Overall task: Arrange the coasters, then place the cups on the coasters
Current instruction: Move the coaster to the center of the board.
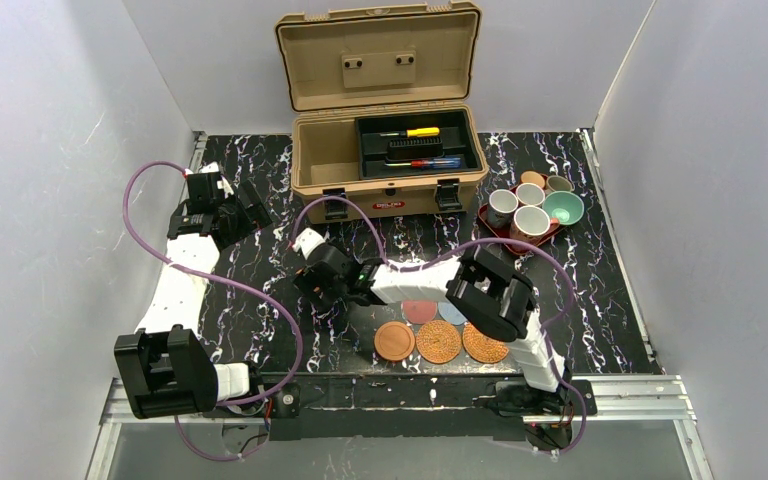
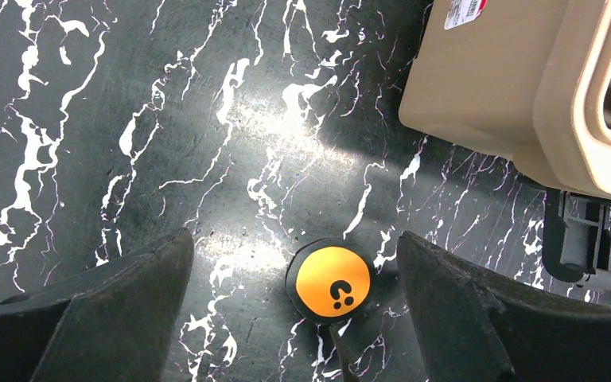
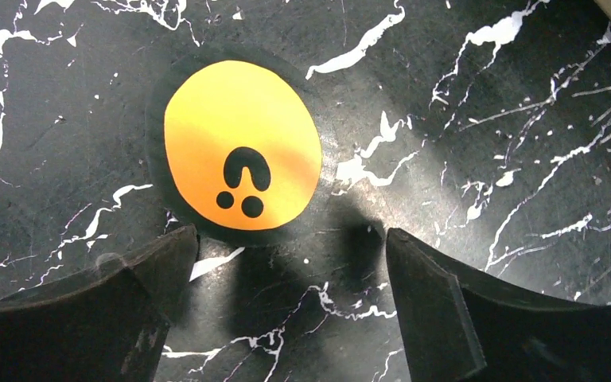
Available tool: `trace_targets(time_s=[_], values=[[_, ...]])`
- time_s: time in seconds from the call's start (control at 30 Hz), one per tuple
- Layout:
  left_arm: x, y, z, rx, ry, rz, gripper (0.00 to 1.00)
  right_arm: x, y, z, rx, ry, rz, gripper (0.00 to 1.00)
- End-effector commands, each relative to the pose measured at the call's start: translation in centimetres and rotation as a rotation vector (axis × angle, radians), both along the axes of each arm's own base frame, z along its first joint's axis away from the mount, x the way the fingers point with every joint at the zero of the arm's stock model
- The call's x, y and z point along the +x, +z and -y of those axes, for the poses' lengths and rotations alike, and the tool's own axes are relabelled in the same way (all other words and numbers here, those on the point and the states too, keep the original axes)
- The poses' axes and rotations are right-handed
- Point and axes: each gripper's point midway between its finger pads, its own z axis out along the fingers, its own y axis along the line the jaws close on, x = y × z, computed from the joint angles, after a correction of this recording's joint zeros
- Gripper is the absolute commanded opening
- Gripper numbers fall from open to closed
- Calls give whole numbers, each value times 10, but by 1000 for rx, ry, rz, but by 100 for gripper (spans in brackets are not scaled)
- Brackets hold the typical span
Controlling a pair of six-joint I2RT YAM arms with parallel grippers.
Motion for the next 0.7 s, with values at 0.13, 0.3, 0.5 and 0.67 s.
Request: trace_targets(time_s=[0.13, 0.3, 0.5, 0.67], values=[[0, 4, -2, -9, 5, 8, 98, -13, -18, 3, -10, 149, -142, 98], [1, 4, 0, -19, 3, 7, 98, -19, -25, -7, -9, 218, -164, 98], [1, 3, -1, -30, 5, 5, 98, -17, -33, -15, -19, 233, -172, 98], [2, 1, -1, -42, 6, 0, 98, -16, -36, -22, -38, 241, -149, 99]])
